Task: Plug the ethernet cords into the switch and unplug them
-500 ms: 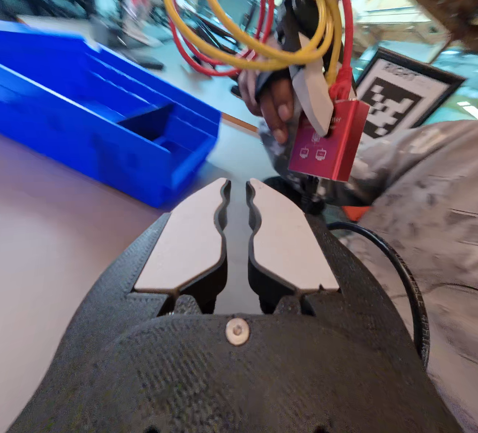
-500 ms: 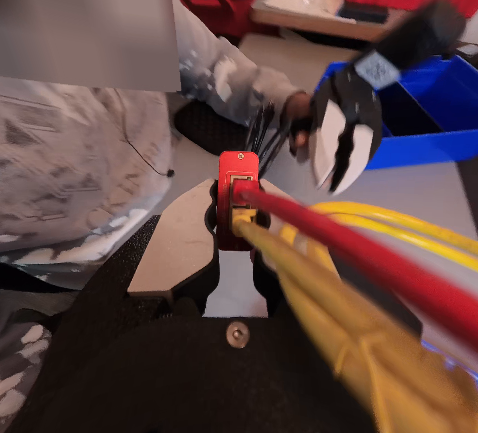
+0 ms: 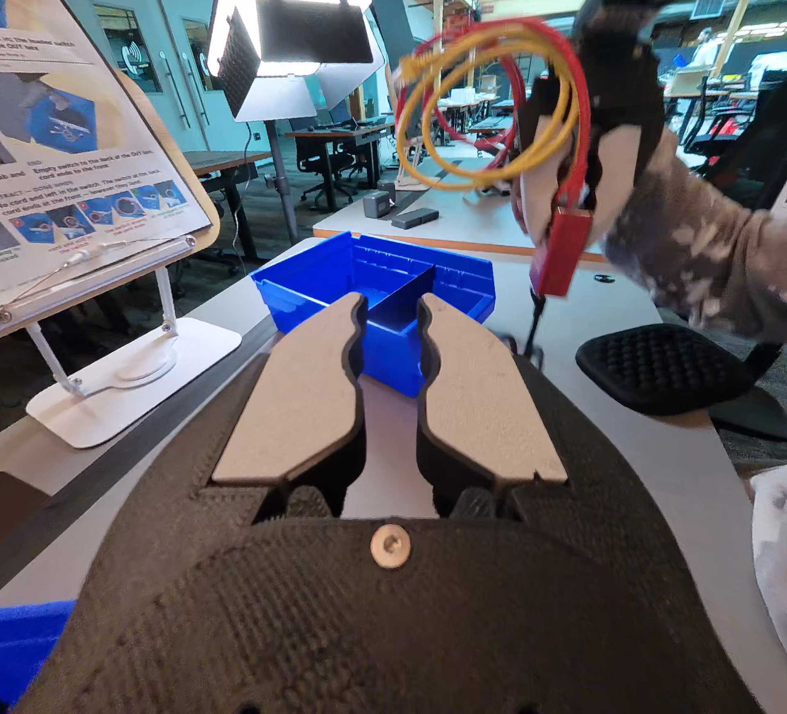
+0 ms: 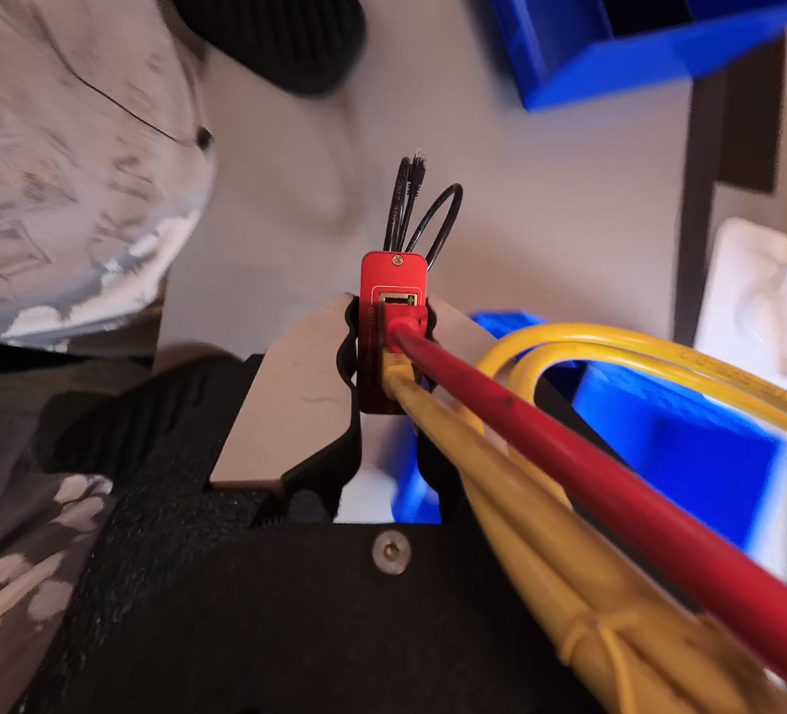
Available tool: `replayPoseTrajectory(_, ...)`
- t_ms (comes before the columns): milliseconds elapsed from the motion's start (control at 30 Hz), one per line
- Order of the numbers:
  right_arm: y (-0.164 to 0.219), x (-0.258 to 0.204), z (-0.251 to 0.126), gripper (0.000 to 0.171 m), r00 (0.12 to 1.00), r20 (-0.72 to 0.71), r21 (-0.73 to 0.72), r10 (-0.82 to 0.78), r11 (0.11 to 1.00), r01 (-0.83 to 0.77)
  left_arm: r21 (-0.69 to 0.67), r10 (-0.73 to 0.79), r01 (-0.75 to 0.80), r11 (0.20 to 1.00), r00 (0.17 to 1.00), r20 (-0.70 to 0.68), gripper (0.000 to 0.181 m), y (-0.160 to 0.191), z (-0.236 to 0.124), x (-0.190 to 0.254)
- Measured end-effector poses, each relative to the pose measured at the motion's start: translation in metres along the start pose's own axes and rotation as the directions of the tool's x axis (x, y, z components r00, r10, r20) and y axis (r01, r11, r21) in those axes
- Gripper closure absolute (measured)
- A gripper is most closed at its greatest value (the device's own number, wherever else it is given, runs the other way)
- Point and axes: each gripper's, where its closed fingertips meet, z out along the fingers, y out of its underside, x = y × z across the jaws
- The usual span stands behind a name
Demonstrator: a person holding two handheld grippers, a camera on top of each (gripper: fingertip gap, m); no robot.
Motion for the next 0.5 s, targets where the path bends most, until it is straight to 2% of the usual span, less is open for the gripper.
replayPoseTrajectory(133, 0.003, 0.045, -0.055, 0.144, 0.991, -0.128, -0.16, 0.032, 0.986, -0.052, -0.046, -0.015, 0.016, 0.999, 0.999, 0.037, 0.157, 0.021, -0.008, -0.003)
replayPoseTrajectory(300, 0.029, 0.12, -0.107, 0.144, 0.944, -0.308, -0.346, 0.116, 0.911, -0.225, -0.091, -0.073, 0.079, 0.993, 0.995, 0.066, 0.156, 0.052, -0.02, -0.006)
replayPoseTrajectory(400, 0.06, 0.164, -0.108, 0.144, 0.908, -0.389, -0.384, 0.158, 0.868, -0.316, -0.107, -0.093, 0.102, 0.989, 0.992, 0.085, 0.156, 0.068, -0.028, -0.007)
replayPoseTrajectory(500, 0.103, 0.194, -0.077, 0.144, 0.888, -0.404, -0.369, 0.222, 0.848, -0.38, -0.126, -0.11, 0.122, 0.985, 0.989, 0.098, 0.156, 0.081, -0.034, -0.008)
